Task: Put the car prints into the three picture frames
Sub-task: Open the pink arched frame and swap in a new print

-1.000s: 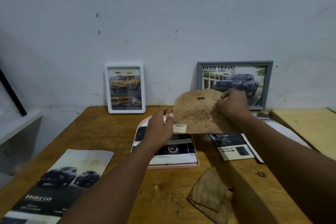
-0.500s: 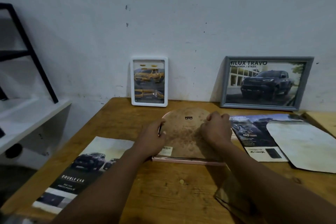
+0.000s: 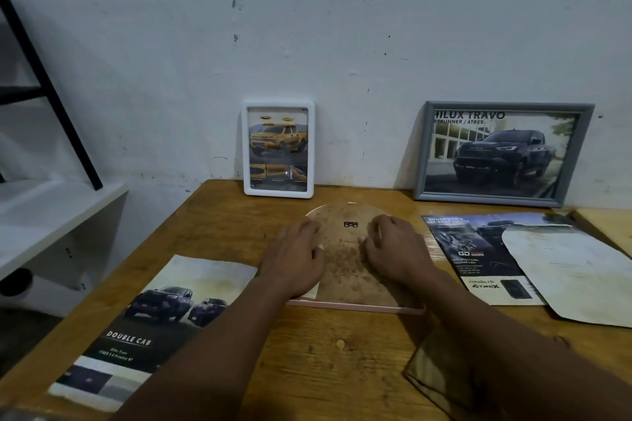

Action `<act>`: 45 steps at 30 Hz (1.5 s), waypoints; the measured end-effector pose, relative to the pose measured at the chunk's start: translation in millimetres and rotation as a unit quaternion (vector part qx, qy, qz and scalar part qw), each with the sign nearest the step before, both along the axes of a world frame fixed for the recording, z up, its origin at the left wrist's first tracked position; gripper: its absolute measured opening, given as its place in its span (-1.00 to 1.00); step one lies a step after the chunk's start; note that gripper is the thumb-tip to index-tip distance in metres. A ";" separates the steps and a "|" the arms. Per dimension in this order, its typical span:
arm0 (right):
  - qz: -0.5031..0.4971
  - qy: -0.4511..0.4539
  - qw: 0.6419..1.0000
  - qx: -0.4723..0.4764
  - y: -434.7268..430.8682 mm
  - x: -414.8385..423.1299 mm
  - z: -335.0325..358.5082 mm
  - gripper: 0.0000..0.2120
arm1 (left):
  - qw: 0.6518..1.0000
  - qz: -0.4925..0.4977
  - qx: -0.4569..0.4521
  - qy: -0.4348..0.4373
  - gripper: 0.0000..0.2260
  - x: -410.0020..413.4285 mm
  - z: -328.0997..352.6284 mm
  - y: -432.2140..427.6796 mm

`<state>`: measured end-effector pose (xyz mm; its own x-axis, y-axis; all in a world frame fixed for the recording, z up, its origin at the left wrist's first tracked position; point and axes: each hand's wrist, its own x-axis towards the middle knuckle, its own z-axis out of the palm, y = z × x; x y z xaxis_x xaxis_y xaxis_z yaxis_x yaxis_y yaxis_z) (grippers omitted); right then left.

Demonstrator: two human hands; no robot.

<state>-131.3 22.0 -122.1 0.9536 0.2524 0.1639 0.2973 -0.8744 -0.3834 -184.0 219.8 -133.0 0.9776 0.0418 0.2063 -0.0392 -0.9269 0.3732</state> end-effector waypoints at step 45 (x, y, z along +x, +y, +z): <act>0.075 0.009 0.995 -0.070 1.4 24.3 -1.5 -0.39 | 0.988 -0.023 0.117 0.096 -0.42 54.0 10.6 -24.1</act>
